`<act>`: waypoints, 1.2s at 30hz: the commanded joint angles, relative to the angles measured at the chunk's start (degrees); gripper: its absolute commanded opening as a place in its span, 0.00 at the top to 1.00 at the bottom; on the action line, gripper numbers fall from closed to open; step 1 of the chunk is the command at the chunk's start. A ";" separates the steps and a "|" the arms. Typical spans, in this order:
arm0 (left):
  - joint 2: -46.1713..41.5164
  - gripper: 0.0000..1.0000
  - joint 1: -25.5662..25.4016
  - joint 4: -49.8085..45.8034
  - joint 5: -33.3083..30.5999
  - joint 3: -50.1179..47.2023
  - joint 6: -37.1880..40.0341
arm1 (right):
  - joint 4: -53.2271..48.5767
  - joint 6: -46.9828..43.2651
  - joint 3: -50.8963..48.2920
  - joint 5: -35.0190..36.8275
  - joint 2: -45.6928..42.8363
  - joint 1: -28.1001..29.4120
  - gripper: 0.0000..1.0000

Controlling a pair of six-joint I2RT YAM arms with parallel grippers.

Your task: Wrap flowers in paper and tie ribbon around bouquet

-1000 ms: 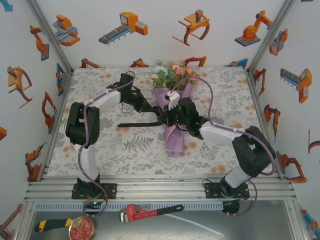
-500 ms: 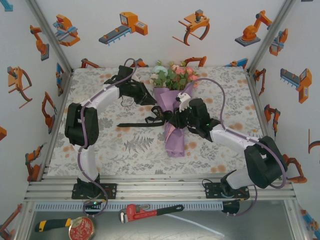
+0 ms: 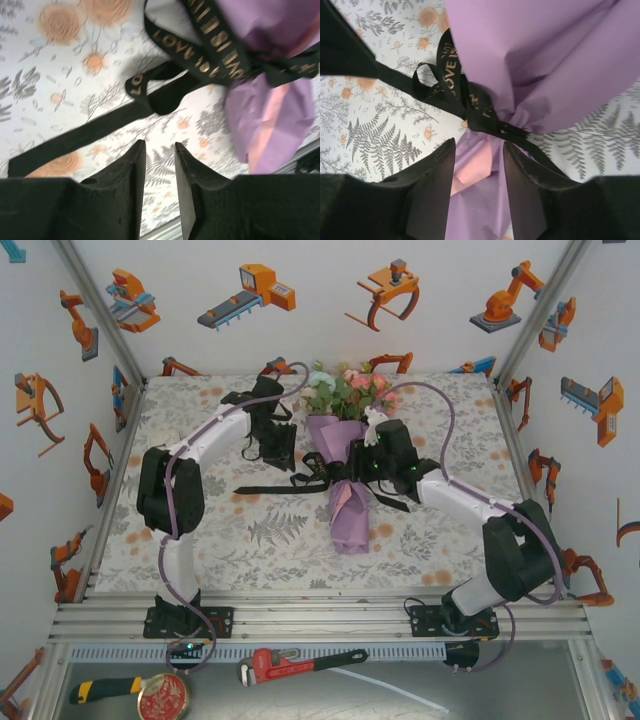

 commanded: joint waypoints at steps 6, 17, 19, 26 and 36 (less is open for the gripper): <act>2.59 0.65 2.63 7.16 13.91 -5.73 -16.44 | -19.95 -24.39 18.16 -10.87 8.35 -0.08 0.55; 0.10 0.65 5.47 14.28 13.55 -10.80 -25.42 | -31.19 -32.68 32.69 -17.11 21.42 0.08 0.60; -0.06 0.65 5.47 14.30 13.62 -11.13 -25.23 | -30.47 -32.63 32.62 -17.02 22.08 0.09 0.60; 0.03 0.65 5.54 13.43 13.20 -10.80 -24.84 | -30.20 -32.94 33.71 -16.31 24.66 0.12 0.59; 0.47 0.65 5.56 12.05 12.36 -10.00 -24.17 | -31.10 -32.40 35.22 -17.76 24.28 -0.05 1.00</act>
